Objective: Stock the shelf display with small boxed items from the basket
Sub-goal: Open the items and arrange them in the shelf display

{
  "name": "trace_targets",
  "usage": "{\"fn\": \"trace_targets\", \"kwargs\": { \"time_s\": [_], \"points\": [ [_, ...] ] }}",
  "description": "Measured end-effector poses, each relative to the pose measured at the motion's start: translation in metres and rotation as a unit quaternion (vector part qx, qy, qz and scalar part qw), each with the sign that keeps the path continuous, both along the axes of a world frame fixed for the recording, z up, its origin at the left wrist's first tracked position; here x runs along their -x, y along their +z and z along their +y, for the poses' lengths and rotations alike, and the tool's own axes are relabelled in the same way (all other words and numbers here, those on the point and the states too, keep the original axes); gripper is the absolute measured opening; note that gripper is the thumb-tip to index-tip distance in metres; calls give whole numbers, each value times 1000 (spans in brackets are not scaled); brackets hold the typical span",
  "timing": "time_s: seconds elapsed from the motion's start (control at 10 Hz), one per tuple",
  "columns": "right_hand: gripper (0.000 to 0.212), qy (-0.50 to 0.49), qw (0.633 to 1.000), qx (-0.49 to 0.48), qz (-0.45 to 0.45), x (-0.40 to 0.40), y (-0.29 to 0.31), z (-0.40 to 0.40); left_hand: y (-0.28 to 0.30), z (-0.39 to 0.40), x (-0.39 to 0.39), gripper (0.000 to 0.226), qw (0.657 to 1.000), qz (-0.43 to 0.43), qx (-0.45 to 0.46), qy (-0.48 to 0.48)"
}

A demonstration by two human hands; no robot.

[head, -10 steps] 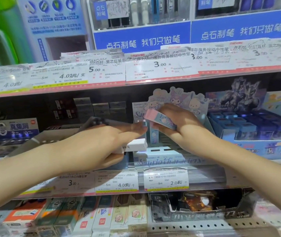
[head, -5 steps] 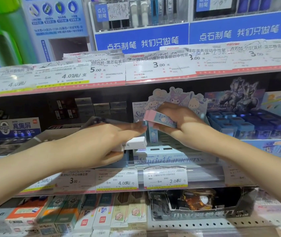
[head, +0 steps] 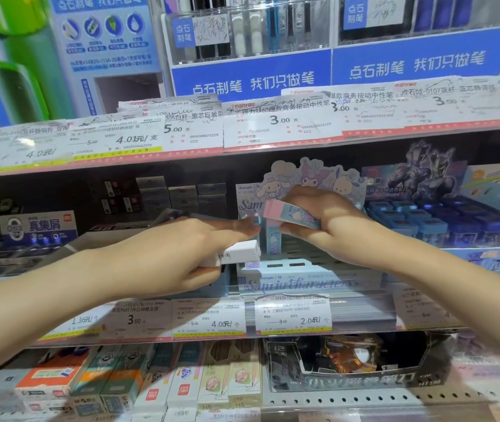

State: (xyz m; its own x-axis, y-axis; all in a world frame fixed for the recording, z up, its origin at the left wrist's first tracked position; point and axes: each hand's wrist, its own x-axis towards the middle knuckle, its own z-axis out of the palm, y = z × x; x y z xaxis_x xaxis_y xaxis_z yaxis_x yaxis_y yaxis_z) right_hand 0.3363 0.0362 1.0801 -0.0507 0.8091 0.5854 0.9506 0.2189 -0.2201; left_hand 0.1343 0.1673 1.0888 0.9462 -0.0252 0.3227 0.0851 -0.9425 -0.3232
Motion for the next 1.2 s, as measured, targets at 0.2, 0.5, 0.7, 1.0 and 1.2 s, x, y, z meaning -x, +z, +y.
{"fn": "trace_targets", "kwargs": {
  "time_s": [0.2,0.5,0.7,1.0,1.2],
  "points": [
    [24,21,1000,4,1,3,1,1,4,-1,1,56,999,23,42,-22],
    [20,10,1000,19,-13,6,4,4,8,-12,5,52,998,6,55,-40],
    [9,-15,998,60,19,4,-3,0,9,-2,2,46,995,41,88,-26],
    [5,42,987,73,136,6,0,-9,12,-14,-1,22,988,-17,152,10],
    [27,34,991,63,116,22,6,-19,4,-20,-1,35,949,-163,267,-40]
  ]
}}
